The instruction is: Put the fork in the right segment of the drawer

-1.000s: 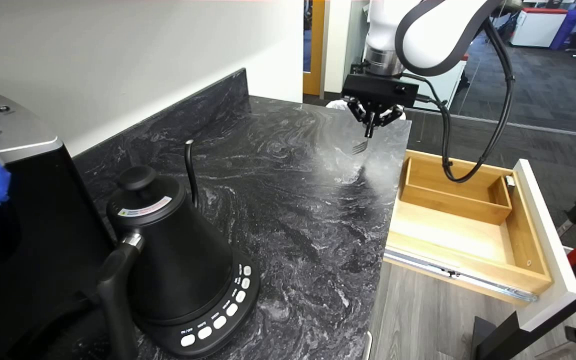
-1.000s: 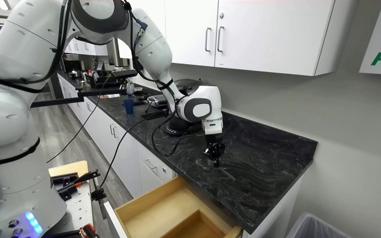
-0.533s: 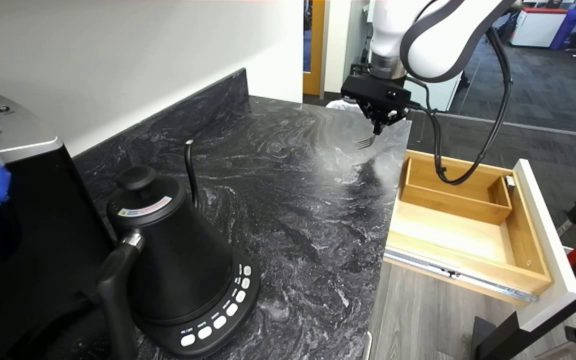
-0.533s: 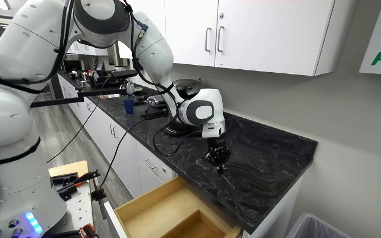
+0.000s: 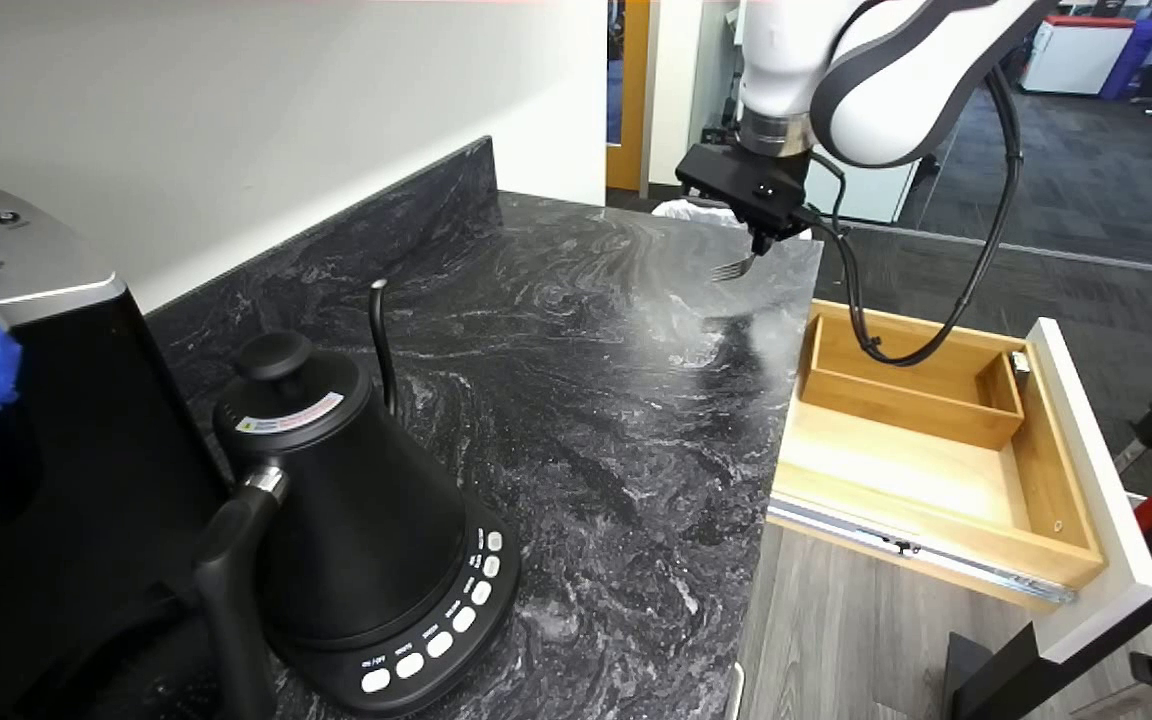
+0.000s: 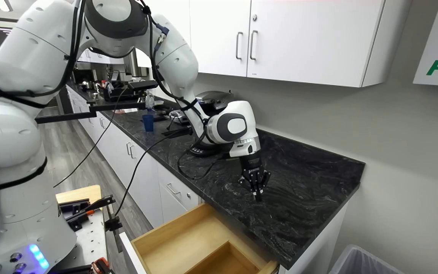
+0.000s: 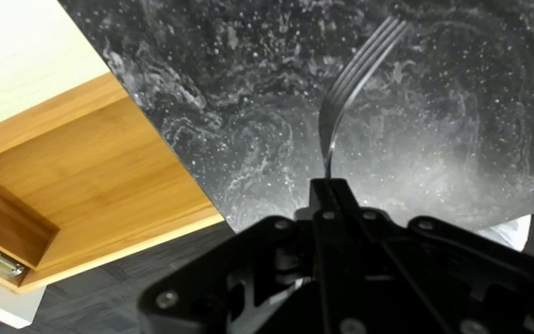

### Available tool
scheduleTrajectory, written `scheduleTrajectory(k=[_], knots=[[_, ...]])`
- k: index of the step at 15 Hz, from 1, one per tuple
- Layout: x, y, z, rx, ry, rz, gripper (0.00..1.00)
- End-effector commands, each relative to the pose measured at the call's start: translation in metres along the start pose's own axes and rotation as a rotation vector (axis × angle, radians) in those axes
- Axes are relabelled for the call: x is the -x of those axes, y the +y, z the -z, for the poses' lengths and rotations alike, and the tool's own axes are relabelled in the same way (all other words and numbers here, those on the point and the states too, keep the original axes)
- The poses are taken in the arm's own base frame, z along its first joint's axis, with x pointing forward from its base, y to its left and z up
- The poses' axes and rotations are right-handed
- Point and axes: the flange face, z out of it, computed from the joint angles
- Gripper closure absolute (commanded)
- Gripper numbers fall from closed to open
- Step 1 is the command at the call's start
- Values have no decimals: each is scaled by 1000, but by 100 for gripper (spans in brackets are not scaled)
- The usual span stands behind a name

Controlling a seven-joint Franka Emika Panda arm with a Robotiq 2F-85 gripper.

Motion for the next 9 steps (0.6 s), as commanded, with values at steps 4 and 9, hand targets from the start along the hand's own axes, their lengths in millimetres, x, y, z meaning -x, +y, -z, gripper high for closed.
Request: scheduleTrajectory(k=[4, 9], knots=[[-17, -3, 13, -42, 121, -99, 98], [-32, 2, 16, -49, 121, -55, 99]])
